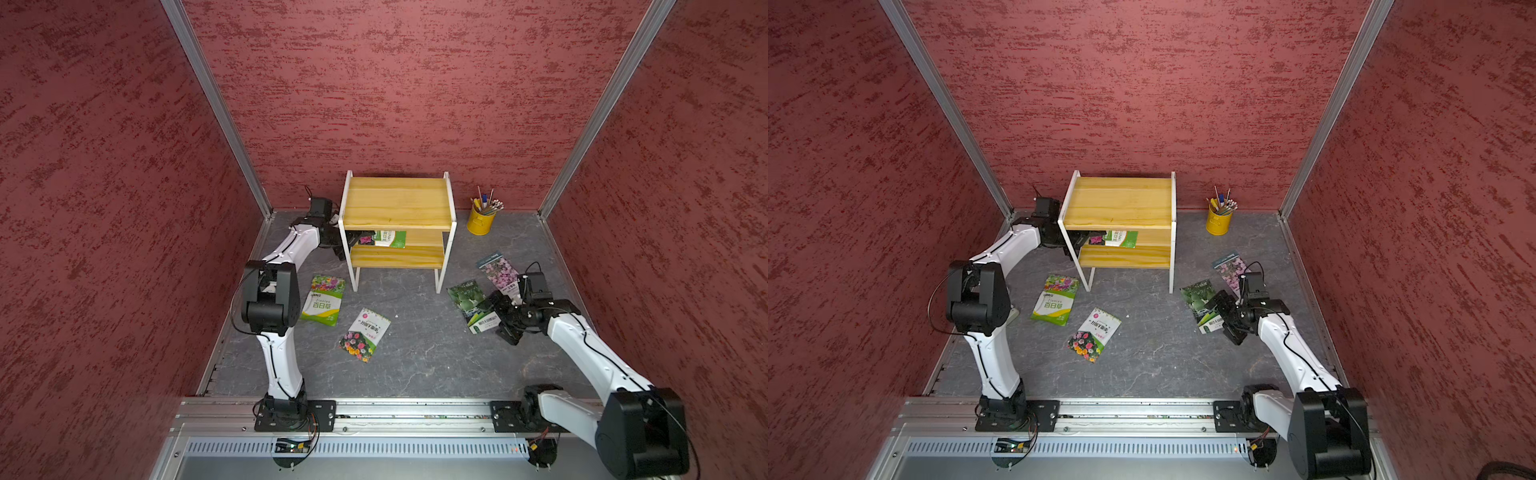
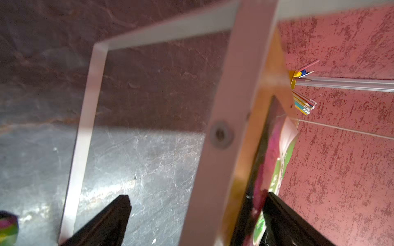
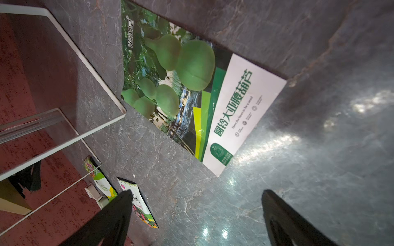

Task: Take the seed bag off the shelf
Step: Pick up the seed packet from the shelf.

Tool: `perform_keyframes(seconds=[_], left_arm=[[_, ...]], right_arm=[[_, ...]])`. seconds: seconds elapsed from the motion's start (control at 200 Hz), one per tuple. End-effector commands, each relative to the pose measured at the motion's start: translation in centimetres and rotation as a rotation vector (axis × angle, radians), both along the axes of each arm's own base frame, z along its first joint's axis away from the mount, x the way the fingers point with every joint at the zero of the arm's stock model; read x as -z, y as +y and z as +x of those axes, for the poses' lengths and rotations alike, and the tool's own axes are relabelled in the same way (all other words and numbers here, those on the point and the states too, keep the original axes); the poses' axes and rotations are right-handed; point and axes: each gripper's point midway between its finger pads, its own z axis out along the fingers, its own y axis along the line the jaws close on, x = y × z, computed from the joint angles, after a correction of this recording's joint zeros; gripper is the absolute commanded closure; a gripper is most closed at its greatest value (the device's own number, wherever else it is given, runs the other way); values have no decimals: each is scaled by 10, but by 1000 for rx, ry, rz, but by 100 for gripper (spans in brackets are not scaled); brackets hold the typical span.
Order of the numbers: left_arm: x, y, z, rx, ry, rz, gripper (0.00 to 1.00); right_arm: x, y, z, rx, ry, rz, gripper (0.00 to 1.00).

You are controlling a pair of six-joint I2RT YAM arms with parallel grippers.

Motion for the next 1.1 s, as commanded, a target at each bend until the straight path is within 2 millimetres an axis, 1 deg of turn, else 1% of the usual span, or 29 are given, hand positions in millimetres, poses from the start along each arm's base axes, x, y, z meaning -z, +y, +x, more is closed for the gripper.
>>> perform_keyframes(seconds=[0.0, 0.13, 0.25, 0.336, 0.406, 0.491, 0.611, 0.741, 0.837, 0.987, 1.092], left_arm=[[37, 11, -25, -28, 130, 71, 0], [35, 18, -32, -52, 134, 76, 0], [34, 31, -35, -74, 134, 68, 0], [30, 41, -36, -75, 123, 75, 0], [22, 45, -36, -71, 100, 65, 0], [14, 46, -36, -52, 76, 58, 0], [9, 46, -38, -15, 61, 54, 0], [5, 52, -41, -10, 57, 41, 5], [-1, 55, -40, -18, 41, 24, 7], [-9, 56, -42, -15, 27, 21, 9], [-14, 54, -41, -12, 11, 9, 14]], right_arm=[[-7, 3, 13, 0, -35, 14, 2], [-7, 5, 15, -4, -35, 21, 2], [-7, 5, 16, -8, -36, 20, 2], [-5, 6, 17, -13, -32, 22, 2], [-3, 7, 17, -14, -30, 26, 2], [-1, 8, 19, -14, -27, 33, 2], [-1, 10, 24, -20, -25, 37, 2], [-4, 11, 30, -26, -30, 38, 2], [-5, 12, 34, -28, -34, 44, 2], [-2, 14, 34, -30, -27, 50, 2], [0, 15, 34, -34, -22, 50, 2]])
